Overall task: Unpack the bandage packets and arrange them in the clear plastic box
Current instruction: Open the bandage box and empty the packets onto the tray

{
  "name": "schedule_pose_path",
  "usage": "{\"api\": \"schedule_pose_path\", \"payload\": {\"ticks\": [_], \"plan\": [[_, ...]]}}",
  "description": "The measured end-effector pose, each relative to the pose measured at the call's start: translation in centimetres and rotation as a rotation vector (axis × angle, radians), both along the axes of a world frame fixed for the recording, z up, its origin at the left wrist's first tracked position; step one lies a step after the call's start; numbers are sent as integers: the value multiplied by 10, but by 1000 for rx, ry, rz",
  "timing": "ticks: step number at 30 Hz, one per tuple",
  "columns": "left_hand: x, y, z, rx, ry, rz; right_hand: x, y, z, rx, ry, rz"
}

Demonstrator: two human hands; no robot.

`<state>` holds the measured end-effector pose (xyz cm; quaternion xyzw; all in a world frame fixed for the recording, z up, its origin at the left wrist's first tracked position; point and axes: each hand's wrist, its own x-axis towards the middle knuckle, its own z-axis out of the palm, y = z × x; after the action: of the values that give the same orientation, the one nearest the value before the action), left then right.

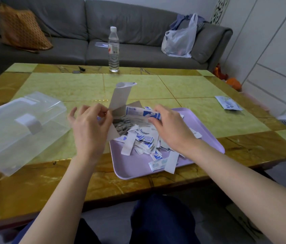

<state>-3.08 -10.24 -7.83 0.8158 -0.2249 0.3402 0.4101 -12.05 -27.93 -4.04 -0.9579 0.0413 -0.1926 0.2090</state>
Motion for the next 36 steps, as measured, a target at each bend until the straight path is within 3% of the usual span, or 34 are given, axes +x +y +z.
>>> {"api": "schedule_pose_path", "payload": {"ticks": [10,16,20,24,29,32,36], "plan": [[1,42,1,27,63,124,14,10,-18,-232,235,-164],[-7,42,3,3,53,82,26,7,-11,-196,185,-246],[-9,36,2,-24,57,26,28,-2,-8,-151,266,-359],[-12,27,0,-21,71,-21,23,1,-15,-37,319,-277],[-14,18,-1,17,59,-72,10,26,-14,-88,-54,-15],[-17,14,0,23,39,-111,11,40,-14,-192,45,94],[-20,9,-2,35,23,-167,23,42,-18,-263,155,60]]}}
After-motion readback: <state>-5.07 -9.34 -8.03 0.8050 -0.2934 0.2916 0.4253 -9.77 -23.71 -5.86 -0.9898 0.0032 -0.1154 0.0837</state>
